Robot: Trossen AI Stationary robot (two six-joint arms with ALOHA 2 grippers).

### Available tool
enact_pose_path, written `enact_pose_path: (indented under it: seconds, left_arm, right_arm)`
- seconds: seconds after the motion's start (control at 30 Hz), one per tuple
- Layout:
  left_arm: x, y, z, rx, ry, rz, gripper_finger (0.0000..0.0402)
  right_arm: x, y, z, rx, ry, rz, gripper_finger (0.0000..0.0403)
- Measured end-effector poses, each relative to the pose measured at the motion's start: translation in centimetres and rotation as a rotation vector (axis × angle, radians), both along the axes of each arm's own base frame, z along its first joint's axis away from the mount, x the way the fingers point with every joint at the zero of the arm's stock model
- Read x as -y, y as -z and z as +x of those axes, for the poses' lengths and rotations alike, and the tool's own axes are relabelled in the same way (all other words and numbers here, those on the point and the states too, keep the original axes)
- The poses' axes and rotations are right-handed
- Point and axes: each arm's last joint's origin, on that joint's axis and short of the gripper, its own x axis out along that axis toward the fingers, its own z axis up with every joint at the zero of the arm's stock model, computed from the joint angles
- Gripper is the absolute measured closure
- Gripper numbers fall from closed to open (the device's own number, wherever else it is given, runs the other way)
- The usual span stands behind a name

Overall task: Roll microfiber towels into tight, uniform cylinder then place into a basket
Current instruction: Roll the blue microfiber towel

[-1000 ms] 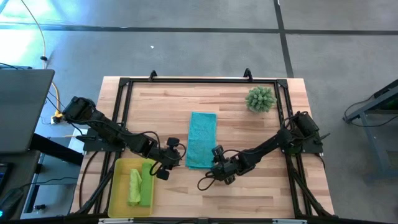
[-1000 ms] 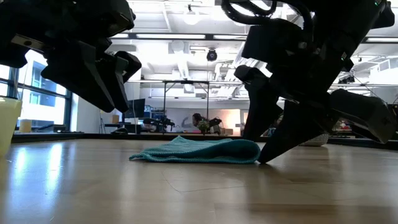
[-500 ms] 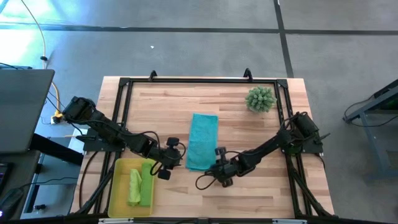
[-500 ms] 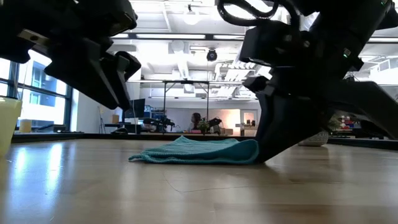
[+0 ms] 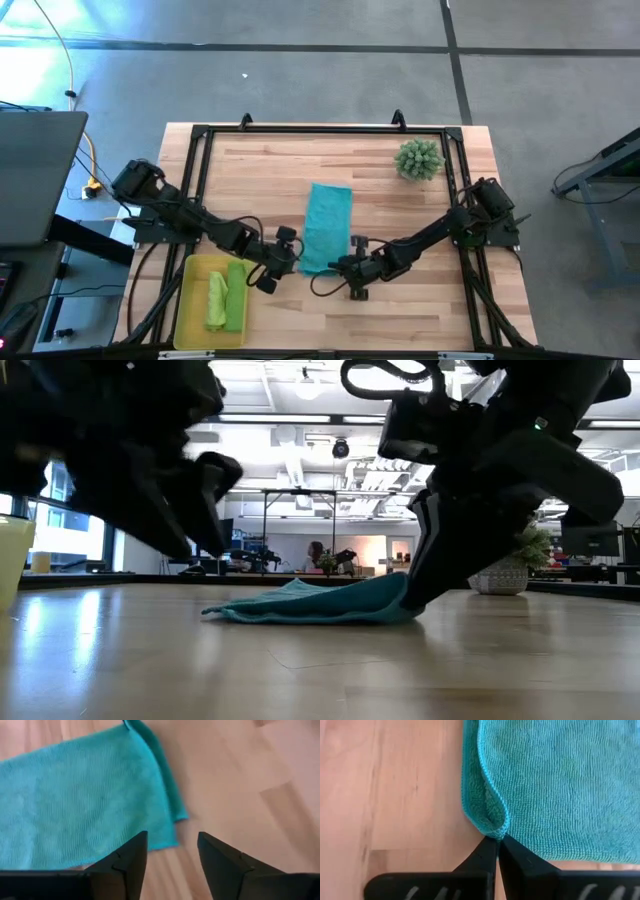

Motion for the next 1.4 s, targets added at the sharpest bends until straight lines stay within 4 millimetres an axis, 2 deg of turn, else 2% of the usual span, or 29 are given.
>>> enact_pose_path:
  seconds: [0.2, 0.3, 0.43, 0.7, 0.93, 1.03, 1.4]
  left_arm:
    - [0.1, 2.1, 1.1, 0.024, 0.114, 0.221, 0.0221]
    - [0.1, 3.1, 1.3, 0.010, 0.163, 0.271, 0.0220]
    - [0.4, 4.0, 1.8, 0.030, 0.197, 0.255, 0.0220]
    - [1.1, 5.0, 2.9, 0.128, 0.217, 0.112, 0.0220]
    - [0.7, 5.4, 3.1, 0.116, 0.114, 0.039, 0.0225]
    - [0.7, 5.5, 3.1, 0.108, 0.085, 0.007, 0.0248]
    - [0.5, 5.6, 3.1, 0.091, 0.043, -0.029, 0.0383]
  right_arm:
    - [-0.1, 0.0, 0.0, -0.007, 0.070, 0.102, 0.0402]
    - [-0.1, 0.0, 0.0, -0.016, 0.088, 0.129, 0.0402]
    - [-0.1, 0.0, 0.0, -0.017, 0.099, 0.135, 0.0402]
    - [0.1, 0.1, 0.0, -0.022, 0.105, 0.132, 0.0402]
    - [0.1, 0.0, 0.0, -0.017, 0.107, 0.131, 0.0402]
    - [0.0, -0.1, 0.2, -0.003, 0.106, 0.138, 0.0402]
    - [-0.2, -0.2, 0.3, 0.008, 0.132, 0.193, 0.0402]
